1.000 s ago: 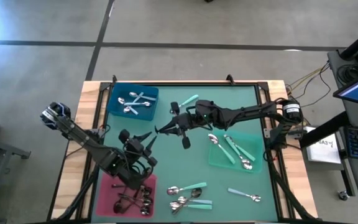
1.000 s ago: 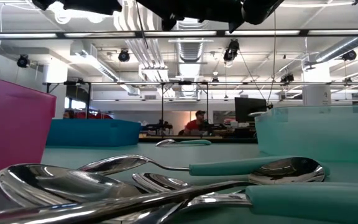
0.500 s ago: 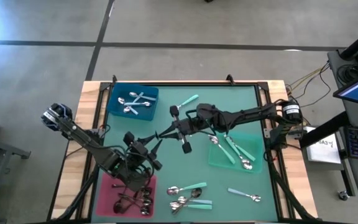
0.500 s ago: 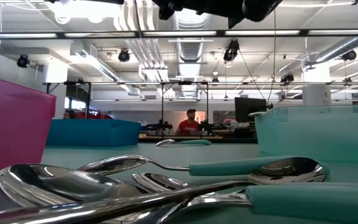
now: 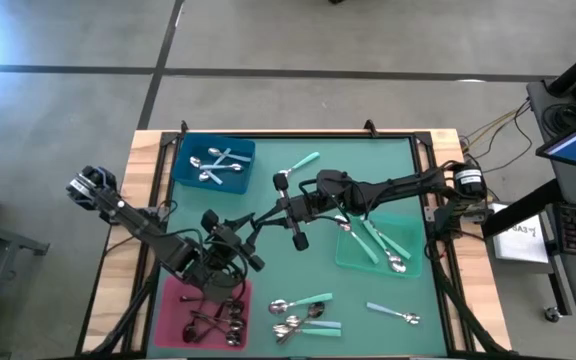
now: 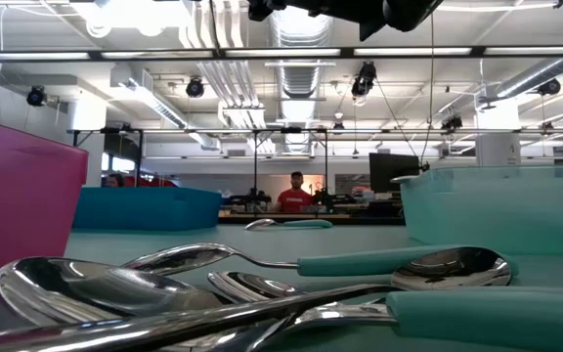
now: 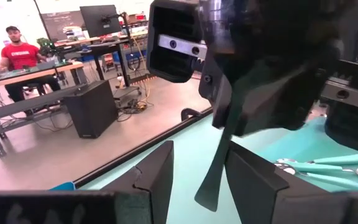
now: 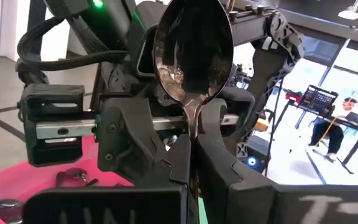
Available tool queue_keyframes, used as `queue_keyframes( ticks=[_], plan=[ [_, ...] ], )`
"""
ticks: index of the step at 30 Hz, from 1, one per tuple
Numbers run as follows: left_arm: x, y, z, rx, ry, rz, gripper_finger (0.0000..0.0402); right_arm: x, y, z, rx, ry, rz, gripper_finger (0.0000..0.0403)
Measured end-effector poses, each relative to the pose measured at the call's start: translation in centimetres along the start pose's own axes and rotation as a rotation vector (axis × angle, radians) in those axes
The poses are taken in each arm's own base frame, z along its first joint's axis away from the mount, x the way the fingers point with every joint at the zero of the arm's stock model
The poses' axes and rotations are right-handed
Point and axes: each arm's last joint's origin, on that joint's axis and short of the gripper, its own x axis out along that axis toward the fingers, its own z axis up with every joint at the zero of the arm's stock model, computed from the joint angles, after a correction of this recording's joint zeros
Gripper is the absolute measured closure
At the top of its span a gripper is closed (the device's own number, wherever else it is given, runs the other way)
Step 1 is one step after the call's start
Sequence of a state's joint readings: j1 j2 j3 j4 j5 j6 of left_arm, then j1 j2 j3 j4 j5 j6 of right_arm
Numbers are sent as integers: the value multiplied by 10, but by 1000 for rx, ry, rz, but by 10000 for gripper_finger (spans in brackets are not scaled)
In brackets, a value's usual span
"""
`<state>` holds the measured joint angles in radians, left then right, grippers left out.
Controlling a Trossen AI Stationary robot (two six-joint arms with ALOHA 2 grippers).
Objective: Sort silverware by color (type)
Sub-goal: Put the top black spoon into the pink bin
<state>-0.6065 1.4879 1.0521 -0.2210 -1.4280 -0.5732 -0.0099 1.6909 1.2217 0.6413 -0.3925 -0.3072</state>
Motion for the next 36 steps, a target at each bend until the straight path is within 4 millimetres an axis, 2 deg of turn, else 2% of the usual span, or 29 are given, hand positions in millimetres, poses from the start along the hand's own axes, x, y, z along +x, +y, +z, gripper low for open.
queue_keyframes(
  ticks=[6, 12, 18, 27, 32, 36],
  plan=[
    [7, 1, 0, 13, 18, -2, 299, 1, 2, 1, -17, 1, -1, 394],
    [6, 0, 0, 42, 24, -15, 388, 1, 2, 1, -18, 2, -5, 394],
    [6, 0, 0, 62, 34, -31, 398, 0, 1, -1, 44, 28, -26, 389],
    [0, 5, 15, 84, 49, -84, 401, -27, -3, 6, 102, 314, -1, 325],
    [-14, 7, 21, 64, 224, -315, 401, -52, 0, 8, 96, 542, 8, 296],
    [-31, 15, 33, 9, 484, -442, 401, -57, -6, -8, 108, 645, -55, 293]
  ],
)
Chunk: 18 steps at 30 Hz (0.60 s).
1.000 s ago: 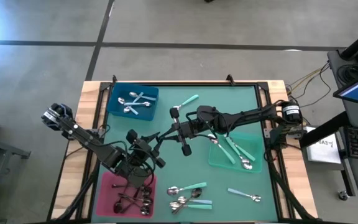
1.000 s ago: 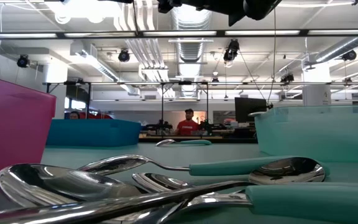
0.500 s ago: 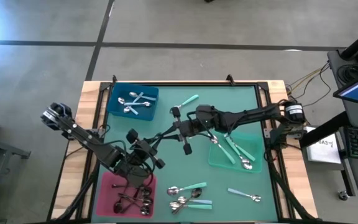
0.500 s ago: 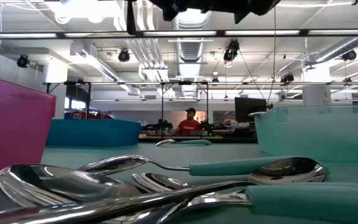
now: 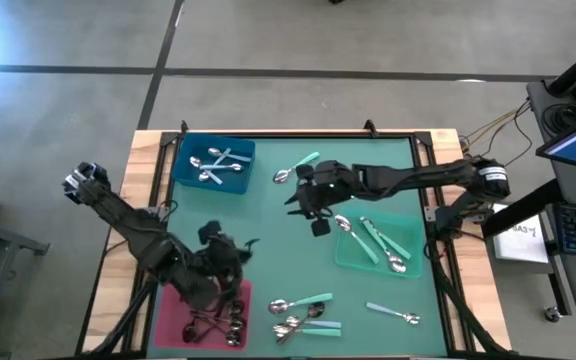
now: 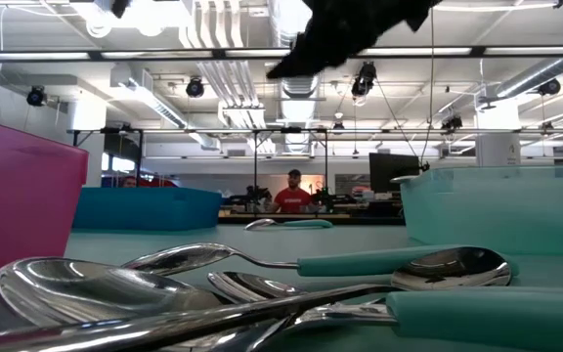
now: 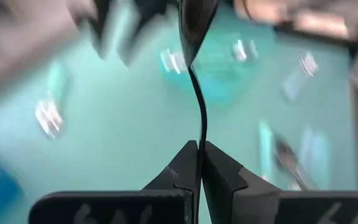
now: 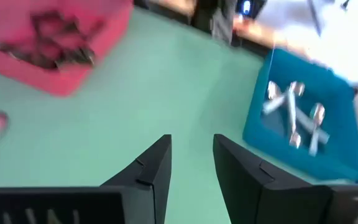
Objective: Sort silverware by color (type)
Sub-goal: Put the top black spoon into the pink bin
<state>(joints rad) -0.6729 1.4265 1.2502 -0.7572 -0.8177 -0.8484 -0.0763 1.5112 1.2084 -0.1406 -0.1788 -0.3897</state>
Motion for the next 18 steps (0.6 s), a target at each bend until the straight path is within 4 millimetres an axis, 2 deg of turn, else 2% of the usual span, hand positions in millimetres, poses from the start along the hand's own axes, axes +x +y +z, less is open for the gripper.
queue_keyframes(
  ticks=[4, 9, 14, 18],
  plan=[
    [-15, -5, -10, -100, 324, -75, 401, 21, -10, -24, 40, 85, -5, 301],
    [-26, -20, -34, -189, 651, -142, 401, 55, -29, -65, 73, 215, -55, 313],
    [-29, -26, -58, -197, 818, -110, 401, 77, -62, -90, 79, 281, -147, 316],
    [-28, -27, -72, -189, 902, -56, 401, 89, -88, -109, 163, 357, -170, 311]
  ],
)
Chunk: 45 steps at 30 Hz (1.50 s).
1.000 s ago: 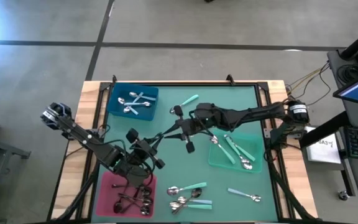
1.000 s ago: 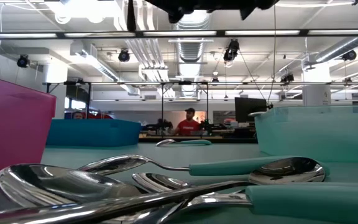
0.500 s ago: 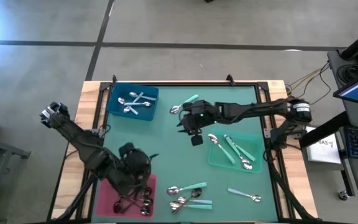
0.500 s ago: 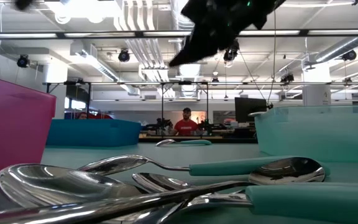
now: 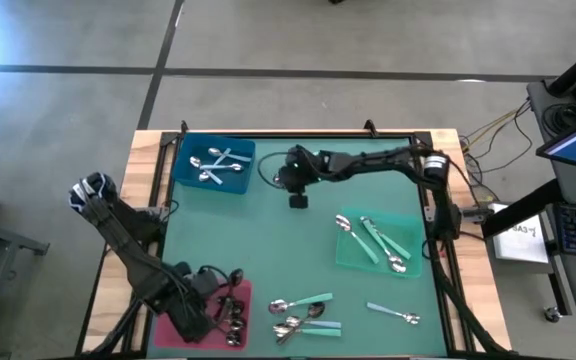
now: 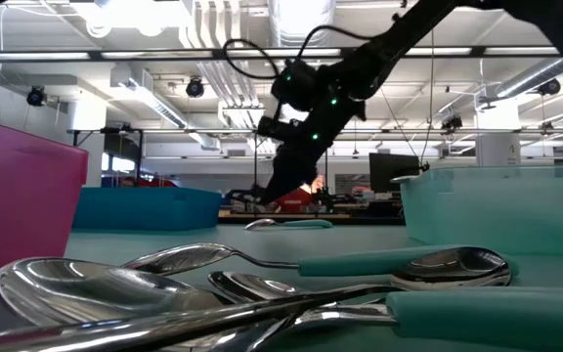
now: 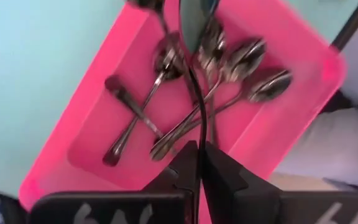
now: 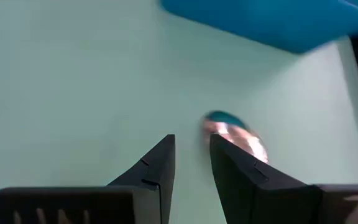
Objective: Sort silverware by color (type)
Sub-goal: Put the top black spoon into the pink bin, then put the green spoon into the blue bin
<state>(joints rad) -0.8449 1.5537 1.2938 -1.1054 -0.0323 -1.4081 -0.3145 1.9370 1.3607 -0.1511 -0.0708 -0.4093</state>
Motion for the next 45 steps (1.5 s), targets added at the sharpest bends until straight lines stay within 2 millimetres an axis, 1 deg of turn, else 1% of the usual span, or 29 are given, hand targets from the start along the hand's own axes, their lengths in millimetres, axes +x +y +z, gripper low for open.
queue_keyframes(
  ticks=[3, 6, 8, 13, 18, 23, 28, 30, 37, 45],
  plan=[
    [5, -1, -4, 14, 32, 31, 401, 8, -17, 2, 77, 28, -14, 303],
    [8, -2, -5, 26, 36, 35, 401, 16, -29, 1, 97, 101, -15, 295],
    [10, -3, -5, 27, 37, 41, 401, 22, -33, -1, 79, 155, -26, 294],
    [11, -3, -5, 27, 37, 45, 398, 30, -40, 0, 37, 220, -24, 294],
    [11, -3, -5, 46, 38, 43, 375, 38, -41, -3, -19, 253, -11, 293],
    [11, -4, -5, 77, 37, 41, 345, 35, -44, 3, -56, 269, -41, 293],
    [11, -3, -5, 118, 36, 41, 320, 25, -53, 10, -66, 259, -82, 293],
    [11, -3, -5, 121, 32, 42, 314, 23, -56, 9, -74, 271, -103, 293],
    [11, -3, -5, 132, 29, 50, 308, 22, -64, 2, -70, 291, -111, 293],
    [11, -2, -5, 133, 29, 52, 308, 22, -66, -1, -100, 281, -57, 293]
  ],
)
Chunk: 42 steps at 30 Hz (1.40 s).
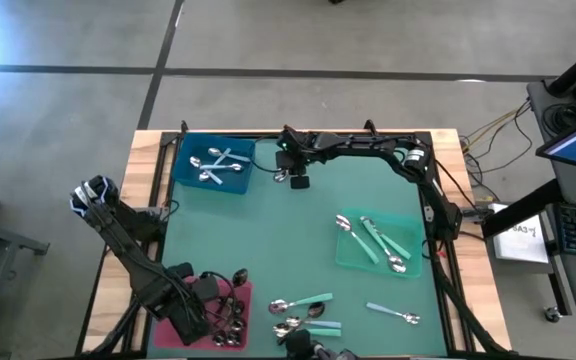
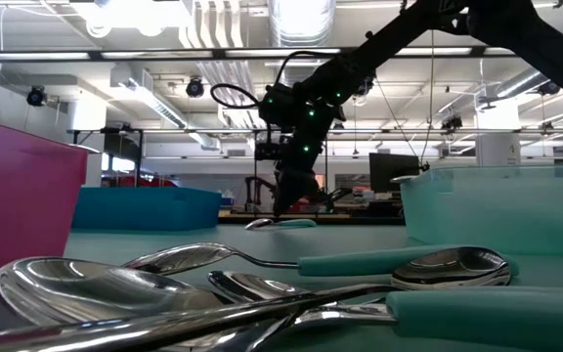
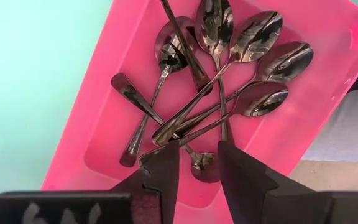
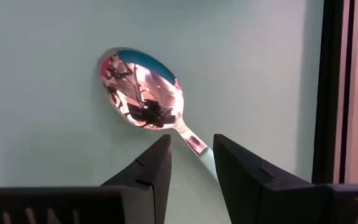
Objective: Sort silverware by color (type)
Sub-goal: Put the green spoon into the blue bin, then put the top green spoon into the blue bin
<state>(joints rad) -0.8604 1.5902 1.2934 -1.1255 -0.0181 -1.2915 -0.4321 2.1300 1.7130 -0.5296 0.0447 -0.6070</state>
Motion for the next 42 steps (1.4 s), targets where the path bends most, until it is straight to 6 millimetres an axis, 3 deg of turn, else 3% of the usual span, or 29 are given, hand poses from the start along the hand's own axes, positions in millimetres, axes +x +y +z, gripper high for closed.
queue_keyframes(
  ticks=[29, 36, 42],
  plan=[
    [0, 0, 1, 53, -49, 14, 308, 4, 2, -1, 32, -53, 51, 294],
    [0, 0, 2, 52, -51, 12, 308, 27, 7, -8, 23, -29, 73, 294],
    [0, 1, 1, 53, -50, 16, 308, 31, 7, -9, -12, -26, 67, 295]
  ],
)
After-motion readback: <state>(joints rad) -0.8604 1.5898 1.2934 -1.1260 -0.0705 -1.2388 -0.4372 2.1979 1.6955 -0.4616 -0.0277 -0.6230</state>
